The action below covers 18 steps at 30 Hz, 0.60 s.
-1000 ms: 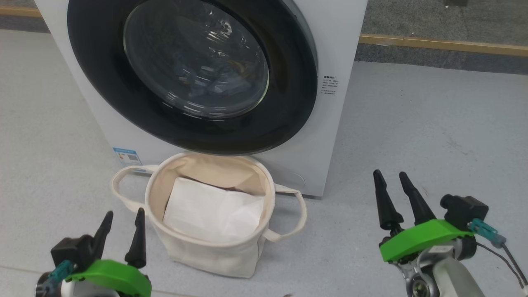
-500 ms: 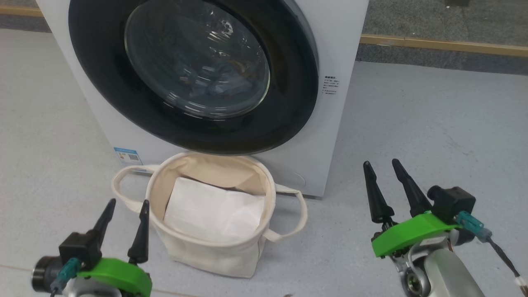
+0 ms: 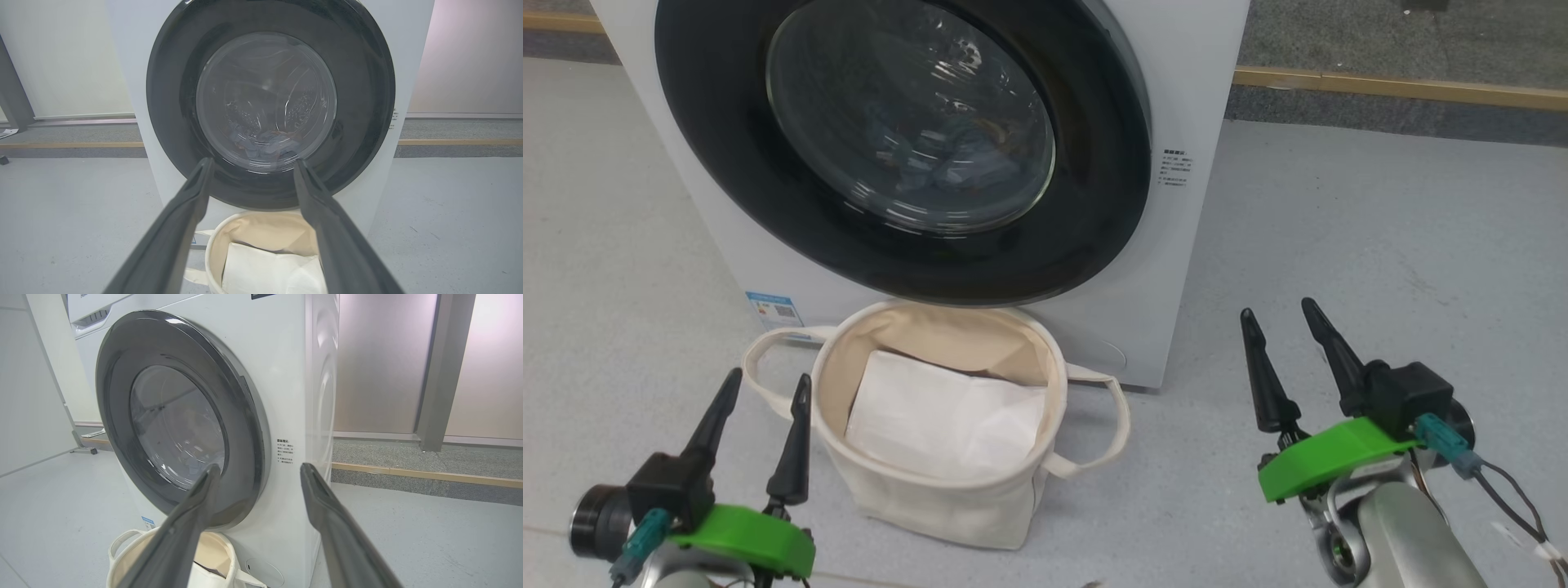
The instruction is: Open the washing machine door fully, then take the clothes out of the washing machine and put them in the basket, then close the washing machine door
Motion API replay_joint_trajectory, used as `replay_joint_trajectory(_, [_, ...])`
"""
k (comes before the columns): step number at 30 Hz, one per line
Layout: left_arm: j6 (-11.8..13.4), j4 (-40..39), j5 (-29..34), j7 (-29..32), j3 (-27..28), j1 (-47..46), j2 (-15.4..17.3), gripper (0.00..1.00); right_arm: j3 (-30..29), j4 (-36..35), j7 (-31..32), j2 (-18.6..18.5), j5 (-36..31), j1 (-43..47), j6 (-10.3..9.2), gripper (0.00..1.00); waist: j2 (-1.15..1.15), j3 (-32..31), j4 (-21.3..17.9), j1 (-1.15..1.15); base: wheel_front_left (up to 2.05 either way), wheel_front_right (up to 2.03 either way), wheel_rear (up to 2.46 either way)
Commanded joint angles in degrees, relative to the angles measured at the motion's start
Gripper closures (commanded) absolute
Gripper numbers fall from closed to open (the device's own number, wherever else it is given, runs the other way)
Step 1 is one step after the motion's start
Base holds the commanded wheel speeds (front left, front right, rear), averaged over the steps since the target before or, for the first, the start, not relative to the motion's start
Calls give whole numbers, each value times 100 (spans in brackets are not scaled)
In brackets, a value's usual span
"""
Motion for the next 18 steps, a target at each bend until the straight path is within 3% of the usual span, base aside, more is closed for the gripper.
replay_joint_trajectory(1, [1, -194, 100, -75, 265, -371, 215, 0, 143, -186, -70, -33, -96, -337, 0, 0, 0, 2, 1, 0, 0, 0, 0])
replay_joint_trajectory(18, [-284, -24, -188, -75, 470, -401, 24, 0, 26, -179, -70, -33, 158, -312, 0, 0, 0, 28, -17, 0, 0, 0, 0])
